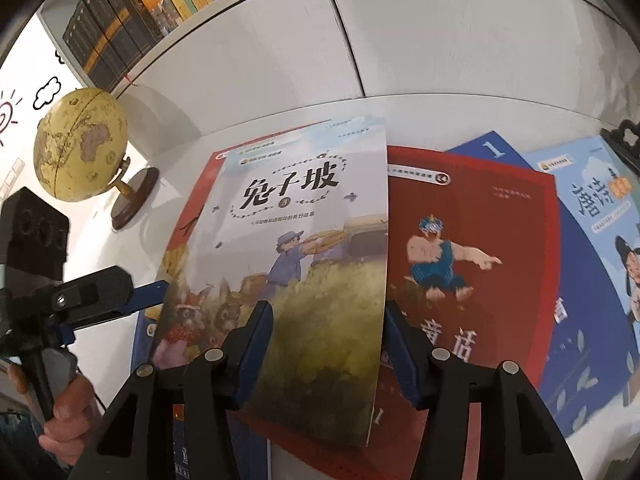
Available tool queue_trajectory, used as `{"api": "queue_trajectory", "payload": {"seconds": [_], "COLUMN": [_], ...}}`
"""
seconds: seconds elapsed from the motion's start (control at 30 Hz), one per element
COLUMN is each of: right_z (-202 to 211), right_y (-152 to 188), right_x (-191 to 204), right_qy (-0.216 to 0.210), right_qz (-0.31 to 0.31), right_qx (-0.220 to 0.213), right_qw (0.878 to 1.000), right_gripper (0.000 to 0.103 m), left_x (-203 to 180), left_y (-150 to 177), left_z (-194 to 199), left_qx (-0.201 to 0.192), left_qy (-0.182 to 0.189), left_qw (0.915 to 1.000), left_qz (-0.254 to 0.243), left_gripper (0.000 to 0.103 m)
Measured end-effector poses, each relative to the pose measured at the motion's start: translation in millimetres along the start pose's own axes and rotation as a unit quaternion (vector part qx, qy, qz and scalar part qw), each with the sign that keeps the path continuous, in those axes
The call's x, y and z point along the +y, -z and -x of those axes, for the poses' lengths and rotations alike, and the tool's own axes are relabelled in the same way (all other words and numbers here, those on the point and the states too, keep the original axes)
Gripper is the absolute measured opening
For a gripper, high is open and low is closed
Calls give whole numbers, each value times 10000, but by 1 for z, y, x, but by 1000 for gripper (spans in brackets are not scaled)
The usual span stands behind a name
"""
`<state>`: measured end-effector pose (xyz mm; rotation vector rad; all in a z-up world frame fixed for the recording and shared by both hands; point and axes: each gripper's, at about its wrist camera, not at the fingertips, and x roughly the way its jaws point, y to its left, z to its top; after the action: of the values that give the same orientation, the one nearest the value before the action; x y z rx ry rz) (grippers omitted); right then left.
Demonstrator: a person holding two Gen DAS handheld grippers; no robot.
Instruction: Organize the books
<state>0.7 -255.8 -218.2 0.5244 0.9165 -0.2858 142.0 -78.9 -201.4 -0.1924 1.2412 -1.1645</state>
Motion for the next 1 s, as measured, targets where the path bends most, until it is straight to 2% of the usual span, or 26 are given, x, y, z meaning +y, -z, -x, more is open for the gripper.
{"api": "queue_trajectory", "payload": {"seconds": [0.1,0.17,0.27,0.33,0.4,0.5,0.53,0.57,0.6,0.67,0.73,0.8,0.87,0.9,1.0], "right_z": [2,6,15,20,20,17,15,11,12,13,12,11,14,16,19], "right_y": [3,4,5,6,7,9,10,11,11,12,10,10,9,8,4], "right_x": [5,2,-14,-32,-43,-43,-41,-37,-33,-28,-26,-28,-28,-27,-23], "right_qy": [205,205,-43,-506,-802,-727,-749,-775,-729,-705,-658,-566,-430,-387,-252], "right_qz": [127,103,-212,-639,-930,-952,-945,-925,-838,-727,-732,-735,-709,-687,-596], "right_qx": [48,42,-29,-80,-104,-84,-58,-16,-45,-51,-84,-85,-164,-212,-275], "right_qw": [9997,9997,9998,9966,9924,9928,9927,9927,9938,9948,9951,9957,9964,9967,9975], "right_gripper": [55,55,55,55,55,55,55,55,55,55,54,53,51,48,45], "left_x": [-11,-9,11,22,28,32,33,32,29,20,12,2,-1,-4,-11], "left_y": [4,3,-3,-6,-7,-8,-7,-6,-7,-9,-12,-16,-18,-19,-21], "left_z": [0,-1,2,1,-2,-10,-17,-21,-25,-27,-30,-38,-45,-46,-47], "left_qx": [-17,10,30,-16,-48,-36,26,59,95,12,89,243,352,376,431], "left_qy": [-125,43,932,1398,1516,1752,2006,2087,1993,1554,1194,652,331,210,13], "left_qw": [9998,9999,9943,9865,9831,9772,9708,9684,9706,9829,9904,9973,9988,9991,9985], "left_qz": [-184,-106,523,854,1025,1199,1314,1366,1344,985,693,239,29,-64,-334], "left_gripper": [93,93,93,93,93,93,93,93,93,91,79,45,25,20,20]}}
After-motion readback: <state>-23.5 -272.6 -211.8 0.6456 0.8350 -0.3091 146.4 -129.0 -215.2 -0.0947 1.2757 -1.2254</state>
